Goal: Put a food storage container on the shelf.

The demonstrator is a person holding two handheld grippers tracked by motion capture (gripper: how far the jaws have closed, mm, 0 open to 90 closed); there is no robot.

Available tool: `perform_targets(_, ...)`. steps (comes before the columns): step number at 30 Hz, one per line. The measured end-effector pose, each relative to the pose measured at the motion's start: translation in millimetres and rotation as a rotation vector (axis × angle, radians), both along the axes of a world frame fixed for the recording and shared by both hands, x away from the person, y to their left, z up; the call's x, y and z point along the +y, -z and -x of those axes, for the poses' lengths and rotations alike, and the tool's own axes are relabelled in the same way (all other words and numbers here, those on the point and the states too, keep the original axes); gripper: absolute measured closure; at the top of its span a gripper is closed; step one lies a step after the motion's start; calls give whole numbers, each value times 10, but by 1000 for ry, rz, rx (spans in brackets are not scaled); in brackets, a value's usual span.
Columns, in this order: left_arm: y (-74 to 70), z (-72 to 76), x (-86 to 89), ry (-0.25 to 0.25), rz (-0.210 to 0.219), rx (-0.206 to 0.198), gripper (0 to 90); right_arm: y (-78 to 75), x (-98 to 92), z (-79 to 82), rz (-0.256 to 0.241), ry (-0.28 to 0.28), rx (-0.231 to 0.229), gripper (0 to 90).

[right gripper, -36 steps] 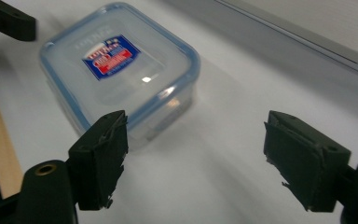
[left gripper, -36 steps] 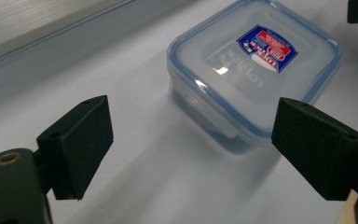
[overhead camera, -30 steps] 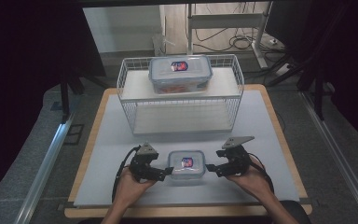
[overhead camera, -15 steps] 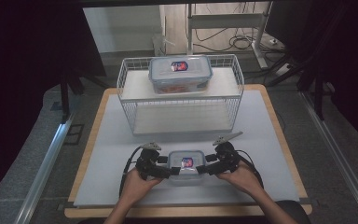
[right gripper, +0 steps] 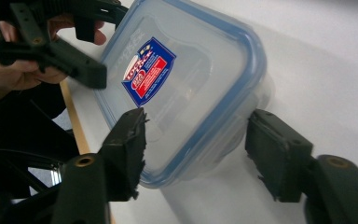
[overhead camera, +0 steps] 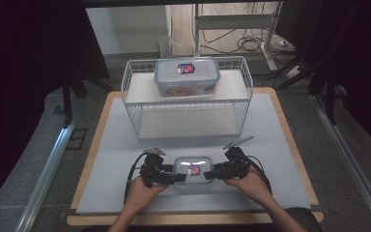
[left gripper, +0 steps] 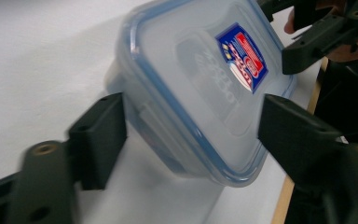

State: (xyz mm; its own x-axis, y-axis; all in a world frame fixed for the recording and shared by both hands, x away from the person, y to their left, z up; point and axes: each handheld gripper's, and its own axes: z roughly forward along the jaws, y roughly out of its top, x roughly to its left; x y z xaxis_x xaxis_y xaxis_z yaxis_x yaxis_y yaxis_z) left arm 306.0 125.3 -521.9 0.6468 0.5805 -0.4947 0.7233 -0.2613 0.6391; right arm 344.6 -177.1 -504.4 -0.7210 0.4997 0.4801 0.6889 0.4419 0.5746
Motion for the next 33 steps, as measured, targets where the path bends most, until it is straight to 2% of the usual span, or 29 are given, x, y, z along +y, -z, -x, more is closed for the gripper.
perform_targets(2, -3, 26, 19, 7, 3, 1, 355, 2, -18, 19, -6, 4, 2, 412)
perform_targets(5, 7, 63, 36, 9, 14, 9, 377, 14, -47, 54, -25, 20, 20, 443)
perform_targets(9, -8, 92, 98, 0, 57, 18, 475, 26, -139, 90, -93, 44, 57, 540)
perform_targets(11, -3, 100, 100, -4, 62, 21, 480, 34, -148, 101, -102, 48, 64, 541)
perform_targets(13, -13, 110, 95, -6, 55, 17, 483, 26, -140, 114, -95, 52, 52, 541)
perform_targets(18, -16, 137, 111, -24, 78, 29, 510, 16, -148, 144, -102, 55, 47, 558)
perform_targets(24, -16, 116, 122, -47, 99, 42, 520, 32, -171, 154, -136, 69, 49, 569)
perform_targets(27, -11, 99, 131, -59, 114, 53, 520, 31, -185, 143, -174, 92, 45, 584)
perform_targets(29, -32, 90, 129, -62, 117, 41, 522, 13, -203, 121, -198, 101, 53, 589)
perform_targets(33, -96, 76, 130, -63, 125, 17, 524, -33, -216, 108, -216, 104, 32, 588)
